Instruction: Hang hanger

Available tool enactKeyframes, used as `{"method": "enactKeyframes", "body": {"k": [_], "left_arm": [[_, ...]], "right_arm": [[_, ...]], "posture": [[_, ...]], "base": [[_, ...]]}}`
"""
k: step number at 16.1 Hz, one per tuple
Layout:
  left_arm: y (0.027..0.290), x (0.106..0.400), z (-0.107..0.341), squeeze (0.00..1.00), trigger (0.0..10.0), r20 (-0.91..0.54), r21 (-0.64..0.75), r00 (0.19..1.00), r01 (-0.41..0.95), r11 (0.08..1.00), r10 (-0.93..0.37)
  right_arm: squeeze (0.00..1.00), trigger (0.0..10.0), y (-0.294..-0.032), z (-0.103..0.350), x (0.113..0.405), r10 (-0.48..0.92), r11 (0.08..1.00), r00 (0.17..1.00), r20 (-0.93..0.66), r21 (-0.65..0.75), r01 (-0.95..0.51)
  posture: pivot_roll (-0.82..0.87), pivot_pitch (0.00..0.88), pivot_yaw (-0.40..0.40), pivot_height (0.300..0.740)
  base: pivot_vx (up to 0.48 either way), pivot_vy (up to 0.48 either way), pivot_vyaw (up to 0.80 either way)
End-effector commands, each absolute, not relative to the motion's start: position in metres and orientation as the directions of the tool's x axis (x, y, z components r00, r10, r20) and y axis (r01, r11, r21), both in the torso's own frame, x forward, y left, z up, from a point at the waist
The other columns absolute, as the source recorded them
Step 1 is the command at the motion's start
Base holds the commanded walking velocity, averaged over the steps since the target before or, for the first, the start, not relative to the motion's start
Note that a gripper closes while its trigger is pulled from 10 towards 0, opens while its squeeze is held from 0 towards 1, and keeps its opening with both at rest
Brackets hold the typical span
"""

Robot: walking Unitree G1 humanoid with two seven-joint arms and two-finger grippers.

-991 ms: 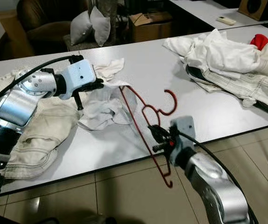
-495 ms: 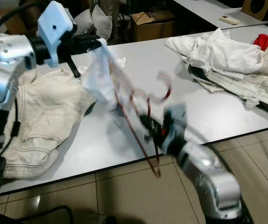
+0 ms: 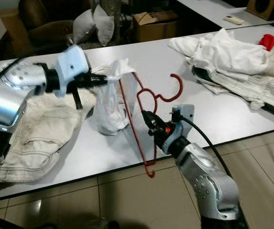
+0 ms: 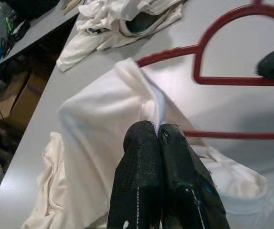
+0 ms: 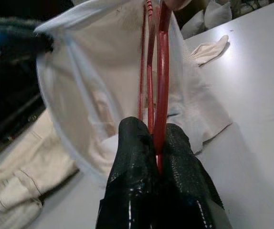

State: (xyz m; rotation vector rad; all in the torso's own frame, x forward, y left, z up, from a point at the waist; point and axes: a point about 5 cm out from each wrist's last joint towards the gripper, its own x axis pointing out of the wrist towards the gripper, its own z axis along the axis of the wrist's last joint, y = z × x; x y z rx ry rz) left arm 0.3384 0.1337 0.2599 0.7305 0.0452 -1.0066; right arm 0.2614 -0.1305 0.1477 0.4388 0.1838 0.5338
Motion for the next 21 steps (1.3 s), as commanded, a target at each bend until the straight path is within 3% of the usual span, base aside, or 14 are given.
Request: {"method": "enactKeyframes", "body": {"k": [1, 3, 5, 6, 7, 8, 12, 13, 15, 18, 21], "left_arm": [[0.128, 0.327, 0.262, 0.00, 0.6, -0.383, 0.531, 0.490, 0.810, 0.247, -0.783], [0.124, 0.321, 0.257, 0.00, 0.6, -0.405, 0.515, 0.445, 0.833, 0.203, -0.799], [0.122, 0.316, 0.253, 0.00, 0.0, -0.420, 0.491, 0.406, 0.854, 0.173, -0.812], [0.119, 0.306, 0.246, 0.00, 0.0, -0.451, 0.436, 0.332, 0.892, 0.120, -0.828], [0.118, 0.302, 0.242, 0.00, 0.0, -0.464, 0.416, 0.301, 0.905, 0.095, -0.833], [0.118, 0.299, 0.236, 0.00, 0.0, -0.474, 0.396, 0.292, 0.913, 0.095, -0.831], [0.125, 0.294, 0.216, 0.00, 0.0, -0.528, 0.367, 0.308, 0.923, 0.115, -0.791], [0.124, 0.287, 0.209, 0.00, 0.0, -0.529, 0.326, 0.280, 0.939, 0.112, -0.801], [0.119, 0.279, 0.202, 0.00, 0.0, -0.531, 0.288, 0.242, 0.953, 0.095, -0.812], [0.118, 0.275, 0.192, 0.00, 0.0, -0.525, 0.266, 0.249, 0.956, 0.121, -0.814], [0.095, 0.272, 0.211, 0.00, 0.0, -0.335, 0.190, 0.219, 0.968, 0.162, -0.916]], "right_arm": [[0.00, 10.0, -0.136, 0.143, 0.268, 0.473, 0.754, 0.879, -0.067, 0.547, -0.364], [0.00, 10.0, -0.132, 0.139, 0.271, 0.468, 0.700, 0.882, -0.055, 0.632, -0.331], [0.00, 10.0, -0.128, 0.142, 0.275, 0.463, 0.620, 0.887, -0.011, 0.719, -0.314], [0.00, 10.0, -0.126, 0.145, 0.281, 0.433, 0.516, 0.901, 0.036, 0.810, -0.280], [0.00, 10.0, -0.126, 0.146, 0.284, 0.418, 0.477, 0.907, 0.048, 0.838, -0.264], [0.00, 10.0, -0.124, 0.148, 0.289, 0.402, 0.415, 0.913, 0.072, 0.875, -0.251], [0.00, 10.0, -0.124, 0.156, 0.300, 0.330, 0.308, 0.937, 0.119, 0.924, -0.226], [0.00, 10.0, -0.123, 0.160, 0.306, 0.300, 0.275, 0.946, 0.127, 0.938, -0.213], [0.00, 10.0, -0.120, 0.162, 0.311, 0.280, 0.244, 0.952, 0.128, 0.949, -0.200], [0.00, 10.0, -0.120, 0.163, 0.319, 0.222, 0.243, 0.970, 0.101, 0.958, -0.155], [0.00, 10.0, -0.115, 0.156, 0.323, 0.208, 0.277, 0.977, 0.038, 0.956, -0.096]], "posture": [[0.00, 0.000, 0.090, 0.740], [0.00, 0.000, 0.089, 0.740], [0.00, 0.000, 0.088, 0.740], [0.00, 0.000, 0.091, 0.740], [0.00, 0.000, 0.091, 0.740], [0.00, 0.000, 0.091, 0.740], [0.01, 0.000, 0.085, 0.740], [0.01, 0.000, 0.084, 0.740], [0.01, 0.000, 0.084, 0.740], [0.01, 0.000, 0.085, 0.740], [0.01, 0.000, 0.083, 0.740]], "base": [[0.000, 0.000, 0.00], [0.000, 0.000, 0.00], [0.000, 0.000, 0.00], [0.000, 0.000, 0.00], [0.000, 0.000, 0.00], [0.000, 0.000, 0.00], [0.000, 0.000, 0.00], [0.000, 0.000, 0.00], [0.000, 0.000, 0.00], [0.000, 0.000, 0.00], [0.000, 0.000, 0.00]]}}
